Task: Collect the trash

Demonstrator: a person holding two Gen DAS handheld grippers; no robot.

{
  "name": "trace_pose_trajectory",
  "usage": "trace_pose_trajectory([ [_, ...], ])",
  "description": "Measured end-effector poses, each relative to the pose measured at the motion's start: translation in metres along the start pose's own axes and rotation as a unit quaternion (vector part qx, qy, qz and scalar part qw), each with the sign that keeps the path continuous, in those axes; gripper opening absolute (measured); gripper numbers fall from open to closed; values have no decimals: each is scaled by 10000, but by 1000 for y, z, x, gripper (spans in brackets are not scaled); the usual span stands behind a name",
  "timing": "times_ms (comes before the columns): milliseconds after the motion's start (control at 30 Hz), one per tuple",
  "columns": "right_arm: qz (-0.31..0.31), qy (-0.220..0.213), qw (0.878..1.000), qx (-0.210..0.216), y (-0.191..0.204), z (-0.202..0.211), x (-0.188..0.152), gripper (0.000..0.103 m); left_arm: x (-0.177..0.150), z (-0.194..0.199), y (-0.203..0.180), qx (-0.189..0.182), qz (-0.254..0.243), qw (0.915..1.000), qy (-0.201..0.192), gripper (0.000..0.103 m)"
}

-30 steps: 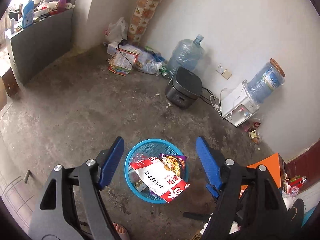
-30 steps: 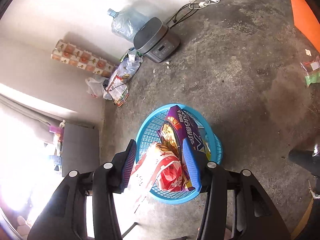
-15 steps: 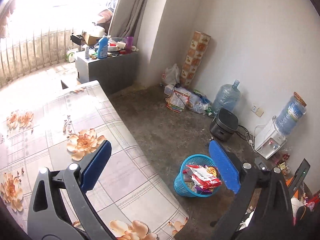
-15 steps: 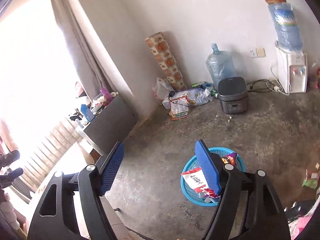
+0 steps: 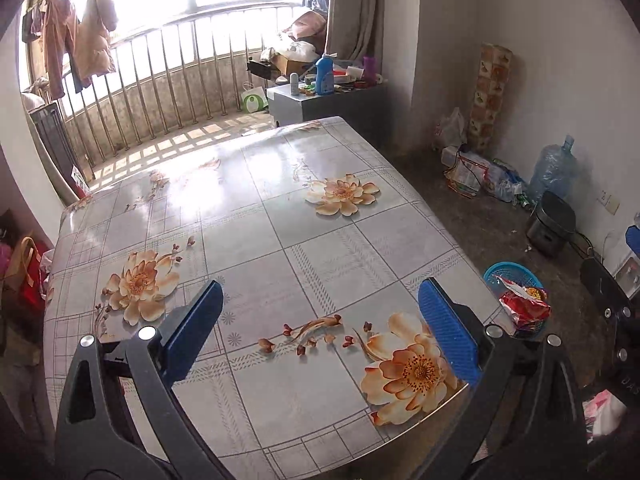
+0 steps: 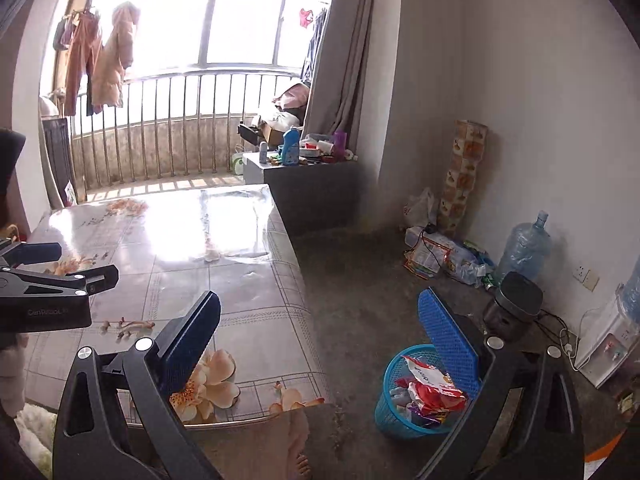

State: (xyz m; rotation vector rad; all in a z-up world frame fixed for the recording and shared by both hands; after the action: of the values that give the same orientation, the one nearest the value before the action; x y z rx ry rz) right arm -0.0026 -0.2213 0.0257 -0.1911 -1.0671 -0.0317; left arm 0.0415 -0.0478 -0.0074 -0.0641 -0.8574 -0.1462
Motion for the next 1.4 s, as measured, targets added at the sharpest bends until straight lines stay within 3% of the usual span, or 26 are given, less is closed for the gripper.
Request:
trace_pose_trajectory([
  [167,512,950,9941,52,33,-10,-37,96,-38,-6,4,-23,315,9983,482,94],
  [367,303,1507,9876,-308,15,-14,-54,96,-47,-14,-1,24,147,9972,727,94],
  [600,21,1733,9833,-551,-12,-15,-61,96,-57,-22,-9,77,40,9946,1035,94],
  [1400,-368,1956,9769,-779,-47,-24,-80,96,-60,-25,-20,46,-272,9936,1096,94],
])
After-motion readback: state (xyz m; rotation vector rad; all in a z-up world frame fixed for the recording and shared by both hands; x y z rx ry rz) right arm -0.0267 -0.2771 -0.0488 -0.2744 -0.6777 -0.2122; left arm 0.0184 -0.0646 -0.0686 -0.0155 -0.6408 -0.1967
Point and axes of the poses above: each gripper's, at about its wrist camera, not at the fingertips, and z roughly against the way its jaws point, y to its left, x to its top, the point moved 7 cm from there along -z, roughly the way its jaws point, and after that the axes turned 3 degrees about -y, right-handed, at the moved point
